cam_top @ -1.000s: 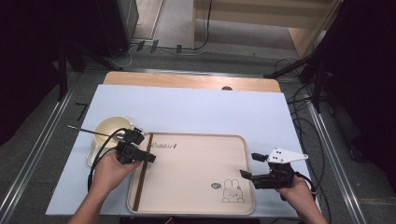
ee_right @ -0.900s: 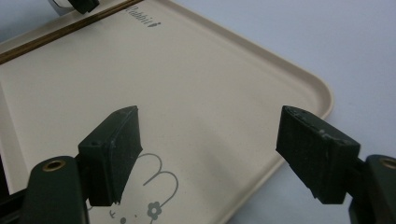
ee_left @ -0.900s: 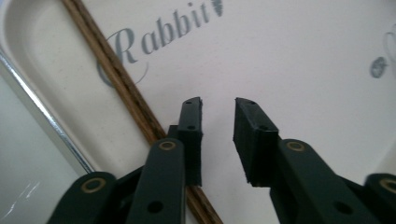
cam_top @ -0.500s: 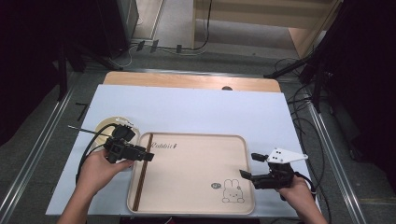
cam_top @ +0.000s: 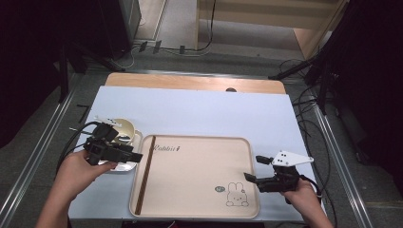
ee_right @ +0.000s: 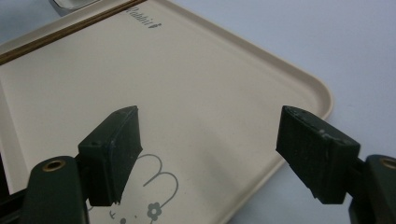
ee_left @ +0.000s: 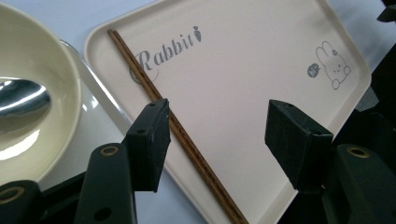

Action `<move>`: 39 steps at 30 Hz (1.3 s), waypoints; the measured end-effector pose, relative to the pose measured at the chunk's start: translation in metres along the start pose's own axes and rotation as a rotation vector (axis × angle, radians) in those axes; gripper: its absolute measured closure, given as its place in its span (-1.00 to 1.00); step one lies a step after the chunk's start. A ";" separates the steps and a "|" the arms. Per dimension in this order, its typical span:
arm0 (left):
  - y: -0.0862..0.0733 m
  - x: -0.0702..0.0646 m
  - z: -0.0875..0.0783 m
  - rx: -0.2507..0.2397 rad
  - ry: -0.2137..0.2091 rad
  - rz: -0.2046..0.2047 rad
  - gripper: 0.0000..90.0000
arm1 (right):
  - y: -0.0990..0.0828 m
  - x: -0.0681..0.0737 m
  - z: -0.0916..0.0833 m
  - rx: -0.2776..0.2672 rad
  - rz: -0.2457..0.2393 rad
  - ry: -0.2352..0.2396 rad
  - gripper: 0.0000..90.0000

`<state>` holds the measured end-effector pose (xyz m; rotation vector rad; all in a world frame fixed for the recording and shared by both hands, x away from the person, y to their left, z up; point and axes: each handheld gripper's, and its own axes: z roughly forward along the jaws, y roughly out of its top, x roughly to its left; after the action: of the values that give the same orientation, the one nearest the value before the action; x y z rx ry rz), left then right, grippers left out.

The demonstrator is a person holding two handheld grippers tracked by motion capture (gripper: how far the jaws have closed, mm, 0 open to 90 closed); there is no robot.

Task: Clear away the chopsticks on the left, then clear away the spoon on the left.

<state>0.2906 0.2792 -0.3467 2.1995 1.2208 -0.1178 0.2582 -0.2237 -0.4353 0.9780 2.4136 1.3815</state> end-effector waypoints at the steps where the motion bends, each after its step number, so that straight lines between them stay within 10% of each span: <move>1: -0.002 0.001 -0.003 -0.003 0.003 -0.002 -0.11 | 0.000 0.000 0.000 0.000 0.000 0.000 -0.51; 39: -0.031 0.074 -0.064 -0.047 0.102 -0.079 -0.13 | 0.000 -0.002 -0.002 -0.006 0.001 -0.007 -0.51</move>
<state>0.2949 0.3808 -0.3356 2.1400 1.3533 -0.0087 0.2587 -0.2262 -0.4348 0.9812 2.4034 1.3826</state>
